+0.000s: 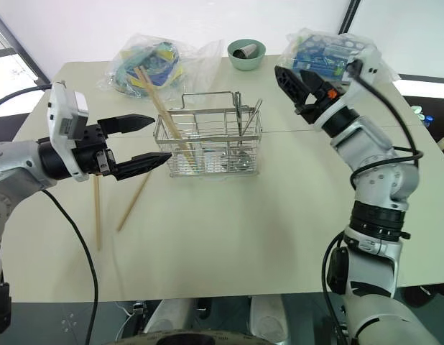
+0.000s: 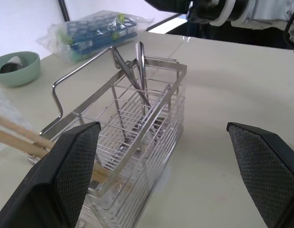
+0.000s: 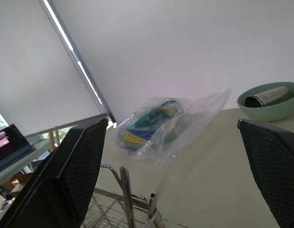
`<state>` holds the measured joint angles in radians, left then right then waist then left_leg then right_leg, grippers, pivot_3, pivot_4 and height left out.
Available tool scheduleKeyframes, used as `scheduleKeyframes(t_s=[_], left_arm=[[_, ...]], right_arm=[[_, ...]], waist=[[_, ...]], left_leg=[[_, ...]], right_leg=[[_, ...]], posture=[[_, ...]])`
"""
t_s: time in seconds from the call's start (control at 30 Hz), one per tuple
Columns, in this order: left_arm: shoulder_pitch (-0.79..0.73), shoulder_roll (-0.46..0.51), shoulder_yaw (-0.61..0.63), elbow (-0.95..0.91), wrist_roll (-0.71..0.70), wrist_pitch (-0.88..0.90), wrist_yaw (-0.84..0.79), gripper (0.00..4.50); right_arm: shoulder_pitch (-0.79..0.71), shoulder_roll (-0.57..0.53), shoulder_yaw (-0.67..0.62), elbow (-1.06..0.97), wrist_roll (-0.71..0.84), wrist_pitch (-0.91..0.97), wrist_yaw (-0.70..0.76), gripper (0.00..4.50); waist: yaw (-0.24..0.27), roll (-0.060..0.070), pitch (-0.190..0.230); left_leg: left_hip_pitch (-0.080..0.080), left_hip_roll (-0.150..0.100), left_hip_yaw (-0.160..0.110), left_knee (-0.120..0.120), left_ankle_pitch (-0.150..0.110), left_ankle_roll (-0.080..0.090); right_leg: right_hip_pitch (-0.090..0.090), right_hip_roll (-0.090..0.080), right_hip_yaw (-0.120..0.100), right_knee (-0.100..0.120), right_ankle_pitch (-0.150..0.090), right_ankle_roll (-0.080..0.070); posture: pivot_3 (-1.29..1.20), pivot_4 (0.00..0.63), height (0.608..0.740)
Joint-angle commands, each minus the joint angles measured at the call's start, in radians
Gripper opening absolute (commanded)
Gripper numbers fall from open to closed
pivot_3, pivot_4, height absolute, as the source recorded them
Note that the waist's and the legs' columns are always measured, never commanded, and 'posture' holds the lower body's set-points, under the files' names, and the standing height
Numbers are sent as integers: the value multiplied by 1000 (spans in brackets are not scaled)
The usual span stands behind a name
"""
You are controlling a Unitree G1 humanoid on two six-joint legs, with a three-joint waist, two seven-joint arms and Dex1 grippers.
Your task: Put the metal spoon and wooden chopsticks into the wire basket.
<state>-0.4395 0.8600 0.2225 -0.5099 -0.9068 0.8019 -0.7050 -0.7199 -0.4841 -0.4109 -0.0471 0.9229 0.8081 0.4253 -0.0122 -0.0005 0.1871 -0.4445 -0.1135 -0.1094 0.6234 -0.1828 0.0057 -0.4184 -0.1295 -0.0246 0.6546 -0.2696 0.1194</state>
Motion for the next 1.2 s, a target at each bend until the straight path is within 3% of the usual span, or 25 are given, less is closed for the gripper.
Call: scheduleKeyframes(t_s=[0.03, 0.13, 0.23, 0.4, 0.5, 0.57, 0.7, 0.83, 1.2], left_arm=[[-29, -16, 76, 13, -49, 13, 54, 4500], [-52, -46, 135, 43, -109, 49, 158, 4500], [-77, -67, 168, 67, -117, 86, 285, 4500], [-130, -117, 202, 141, -93, 243, 630, 4500], [-132, -242, 317, 222, -42, 462, 994, 4500], [-109, -267, 347, 231, 15, 562, 1079, 4500], [-135, -341, 408, 267, 95, 687, 1158, 4500], [-148, -395, 400, 284, 167, 756, 1137, 4500], [-195, -388, 216, 539, 367, 577, 952, 4500]], right_arm=[[-41, -73, -80, -58, 169, 86, 52, 4461], [16, -177, -96, -74, 248, 157, 179, 4461], [112, -272, -57, -112, 217, 162, 314, 4461], [290, -399, 35, -211, 102, 89, 512, 4461], [373, -431, 55, -268, 67, 53, 575, 4461], [387, -425, 53, -280, 66, 45, 575, 4461], [393, -413, 58, -286, 60, 40, 556, 4461], [396, -413, 58, -292, 62, 41, 549, 4461], [410, -387, 54, -331, 101, 54, 491, 4461]], waist=[[1, 0, 0], [3, -1, 1], [3, -3, 0], [-2, -3, 0], [0, -3, 0], [-2, -4, 1], [13, -10, 4], [37, -11, 4], [52, -11, 4]], left_leg=[[0, 0, 0, 0, 0, 0], [-1, 0, 0, 0, 0, 0], [-1, 0, 0, 0, 0, 1], [0, 0, 0, 2, 0, 1], [0, 0, 0, 3, 0, 1], [1, 0, 0, 3, -1, 1], [-1, 0, -1, 4, -1, 0], [0, -2, -1, 6, -2, -2], [-1, -2, -1, 5, -2, -3]], right_leg=[[0, 0, 0, 0, 0, 0], [0, -1, 0, -1, 0, 0], [1, -1, -1, -2, 0, 1], [3, -2, -1, -3, 1, 2], [4, -2, -1, -3, 1, 3], [5, -2, -2, -2, 1, 4], [3, -1, -2, -1, 2, 4], [5, -3, -4, -2, 2, 4], [5, -3, -4, -4, 2, 4]], posture=[[0, 150, 697], [0, 150, 697], [0, 150, 697], [0, 150, 697], [0, 150, 697], [0, 150, 697], [0, 150, 697], [0, 150, 697], [0, 150, 697]])
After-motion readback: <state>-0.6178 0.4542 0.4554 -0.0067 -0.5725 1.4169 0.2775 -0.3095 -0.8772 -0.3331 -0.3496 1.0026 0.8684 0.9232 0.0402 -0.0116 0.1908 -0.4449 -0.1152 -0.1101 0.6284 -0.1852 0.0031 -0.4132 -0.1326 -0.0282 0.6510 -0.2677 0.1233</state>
